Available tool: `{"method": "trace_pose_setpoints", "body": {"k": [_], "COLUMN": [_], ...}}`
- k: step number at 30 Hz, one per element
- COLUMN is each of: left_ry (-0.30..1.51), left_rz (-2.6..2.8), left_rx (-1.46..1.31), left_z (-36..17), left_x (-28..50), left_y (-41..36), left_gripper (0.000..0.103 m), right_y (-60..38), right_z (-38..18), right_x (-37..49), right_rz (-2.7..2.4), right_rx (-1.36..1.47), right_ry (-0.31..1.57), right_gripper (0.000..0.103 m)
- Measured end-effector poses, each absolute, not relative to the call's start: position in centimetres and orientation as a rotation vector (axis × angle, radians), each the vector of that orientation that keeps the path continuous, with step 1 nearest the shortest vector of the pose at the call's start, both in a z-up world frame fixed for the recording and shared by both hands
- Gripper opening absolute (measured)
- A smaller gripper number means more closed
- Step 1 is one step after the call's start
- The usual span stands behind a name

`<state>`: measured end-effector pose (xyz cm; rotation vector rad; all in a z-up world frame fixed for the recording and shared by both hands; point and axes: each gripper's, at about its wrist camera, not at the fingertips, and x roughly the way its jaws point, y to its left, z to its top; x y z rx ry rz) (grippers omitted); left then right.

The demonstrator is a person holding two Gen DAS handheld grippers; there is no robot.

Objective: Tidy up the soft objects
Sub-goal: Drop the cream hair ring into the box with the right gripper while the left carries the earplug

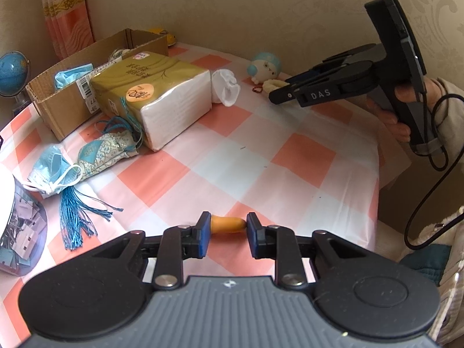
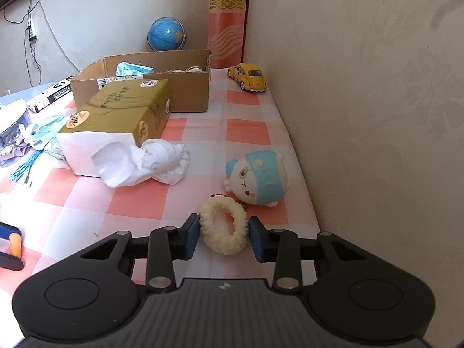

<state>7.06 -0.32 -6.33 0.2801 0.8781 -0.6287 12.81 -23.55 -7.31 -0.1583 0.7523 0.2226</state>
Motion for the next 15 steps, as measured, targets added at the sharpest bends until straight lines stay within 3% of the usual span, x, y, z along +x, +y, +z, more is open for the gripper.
{"method": "trace_pose_setpoints", "body": {"k": [15], "left_ry": [0.859], "left_rz": [-0.555], "left_rx": [0.242], "left_z": [-4.0], "left_x": [6.7], "left_y": [0.9], "left_gripper": [0.025], "right_y": [-23.1], "right_z": [-2.4], "right_x": [11.7], "right_rz": [0.328], "right_rx": [-0.127], "right_ry": [0.724], "right_gripper": [0.042]}}
